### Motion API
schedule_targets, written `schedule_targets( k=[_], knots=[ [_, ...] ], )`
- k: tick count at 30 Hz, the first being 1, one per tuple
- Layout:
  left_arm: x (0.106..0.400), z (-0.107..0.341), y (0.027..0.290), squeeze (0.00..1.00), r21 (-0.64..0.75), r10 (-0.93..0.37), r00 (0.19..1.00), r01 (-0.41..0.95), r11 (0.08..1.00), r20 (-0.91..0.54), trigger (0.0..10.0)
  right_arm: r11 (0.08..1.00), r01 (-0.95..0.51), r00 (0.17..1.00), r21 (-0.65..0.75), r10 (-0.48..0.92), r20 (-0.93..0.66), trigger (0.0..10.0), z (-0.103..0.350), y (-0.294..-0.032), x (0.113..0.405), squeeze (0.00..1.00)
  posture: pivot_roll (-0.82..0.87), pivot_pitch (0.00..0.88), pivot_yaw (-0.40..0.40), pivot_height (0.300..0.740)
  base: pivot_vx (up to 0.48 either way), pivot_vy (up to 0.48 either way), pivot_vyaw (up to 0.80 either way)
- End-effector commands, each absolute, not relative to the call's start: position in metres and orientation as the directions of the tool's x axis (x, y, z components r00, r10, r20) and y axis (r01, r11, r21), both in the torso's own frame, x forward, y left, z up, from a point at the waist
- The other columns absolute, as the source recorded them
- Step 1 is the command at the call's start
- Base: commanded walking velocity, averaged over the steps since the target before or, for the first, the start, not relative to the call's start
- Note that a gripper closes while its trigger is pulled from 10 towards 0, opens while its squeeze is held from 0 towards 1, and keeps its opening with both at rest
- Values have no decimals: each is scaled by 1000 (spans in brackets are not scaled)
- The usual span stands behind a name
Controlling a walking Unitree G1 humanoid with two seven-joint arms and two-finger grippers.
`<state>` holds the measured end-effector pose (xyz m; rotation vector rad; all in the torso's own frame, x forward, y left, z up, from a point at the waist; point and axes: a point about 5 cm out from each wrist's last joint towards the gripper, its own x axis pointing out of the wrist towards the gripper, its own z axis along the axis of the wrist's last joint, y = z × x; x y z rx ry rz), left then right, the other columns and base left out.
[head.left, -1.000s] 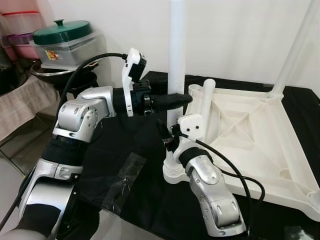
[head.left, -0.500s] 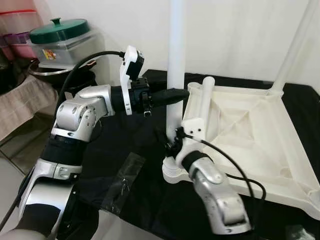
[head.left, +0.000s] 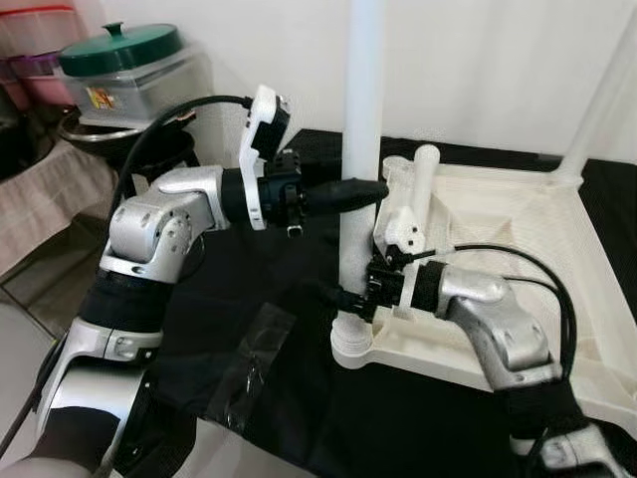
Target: Building children table
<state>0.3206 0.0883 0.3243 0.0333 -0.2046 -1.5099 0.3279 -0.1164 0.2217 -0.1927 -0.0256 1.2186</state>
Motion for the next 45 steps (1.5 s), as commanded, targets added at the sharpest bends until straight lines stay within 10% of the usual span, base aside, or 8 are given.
schedule_targets(
  k=[1, 4, 6, 22, 23, 32, 33, 45],
  knots=[
    [317, 309, 82, 0, 99, -999, -2, 995, 3, 43, 0, 277, -952, 289, -129, 954, -84, 10000, 220, -112, 331, 0, 44, 52, 60, 740, 0, 0, 0],
    [317, 310, 82, 0, 100, -999, -6, 995, -2, 40, 0, 267, -958, 276, -103, 957, -85, 7176, 221, -116, 338, 0, 45, 52, 60, 740, 0, 0, 0],
    [315, 311, 82, 0, 102, -999, -13, 995, -9, 39, 0, 235, -968, 244, -90, 965, -97, 0, 220, -122, 344, 0, 53, 54, 59, 740, 0, 0, 0],
    [315, 315, 78, 0, 107, -998, -23, 994, -17, 56, 0, 204, -974, 214, -97, 971, -108, 0, 212, -132, 349, 0, 48, 54, 65, 740, 0, 0, 0],
    [316, 315, 78, 1000, 106, -998, -15, 994, -8, 63, 10000, 222, -970, 232, -103, 967, -103, 0, 212, -133, 350, 0, 47, 53, 63, 740, 0, 0, 0],
    [324, 318, 79, 1000, 115, -993, 77, 990, 86, 87, 10000, 462, -880, 472, -107, 875, -105, 0, 200, -136, 354, 0, 45, 52, 10, 740, 0, 0, 0],
    [325, 318, 81, 0, 112, -991, 107, 987, 116, 84, 10000, 664, -745, 667, -55, 741, -81, 0, 186, -126, 351, 0, 57, 51, -2, 740, 0, 0, 0],
    [332, 313, 84, 0, 94, -984, 164, 981, 170, 70, 10000, 928, -362, 918, 88, 371, -141, 0, 129, -63, 286, 0, 44, 32, 28, 740, 0, 0, 0]
  ],
)
